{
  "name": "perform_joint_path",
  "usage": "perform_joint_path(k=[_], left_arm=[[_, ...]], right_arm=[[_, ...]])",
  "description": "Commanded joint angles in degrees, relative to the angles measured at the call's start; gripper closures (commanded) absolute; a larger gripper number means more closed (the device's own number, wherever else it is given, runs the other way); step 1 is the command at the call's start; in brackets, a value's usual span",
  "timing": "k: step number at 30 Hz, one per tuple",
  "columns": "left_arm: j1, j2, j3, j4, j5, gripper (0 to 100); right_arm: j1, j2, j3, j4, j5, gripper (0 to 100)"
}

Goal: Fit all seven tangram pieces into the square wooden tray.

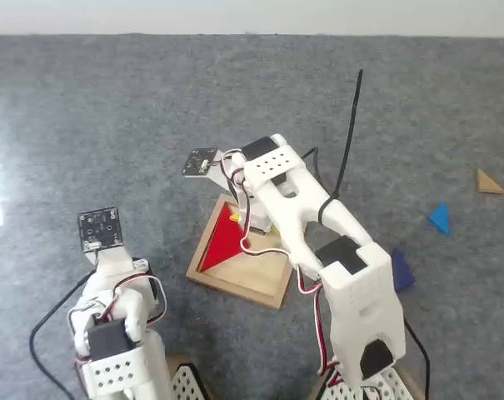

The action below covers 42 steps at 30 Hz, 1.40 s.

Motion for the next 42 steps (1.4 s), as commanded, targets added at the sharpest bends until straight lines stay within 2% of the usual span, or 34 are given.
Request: perform_joint_path(k=[1, 6, 13, 19, 26, 28, 31, 36, 38, 42], left_arm=[[-0.18, -1.05, -0.40, 0.44, -0.26, 99], [-0.18, -1.05, -0.40, 0.44, -0.26, 99], [-0.18, -1.05, -0.40, 0.44, -0.26, 99], [-0.18, -1.05, -0.40, 0.44, -0.26, 99], [-0.18, -1.05, -0.40, 0.44, -0.26, 99], [-0.18, -1.05, -0.40, 0.44, -0.26, 99], [-0.18, -1.05, -0.40, 0.44, -0.26, 99], [-0.18, -1.05, -0.40, 0.44, -0.26, 99], [-0.18, -1.05, -0.40, 0.44, -0.26, 99], [-0.18, -0.97, -0.40, 0.44, -0.26, 99]], right_arm=[[0.57, -3.21, 0.18, -1.71, 2.81, 74.4], [0.66, -3.21, 0.18, -0.48, 4.57, 71.9], [-0.57, -3.82, -0.18, 3.82, 8.09, 50.7], [-1.10, -3.91, -5.71, 9.63, 5.98, 49.7], [-1.10, -3.91, -25.49, 24.48, 1.32, 49.8], [-0.92, -3.91, -29.80, 25.71, -2.37, 50.1], [1.36, -2.42, -33.32, 23.25, -5.63, 58.1], [6.81, 4.62, -33.49, 14.02, -5.80, 87.0], [8.13, 7.78, -33.58, 11.74, -5.54, 95.4], [8.75, 12.00, -33.58, 10.68, -7.03, 96.3]])
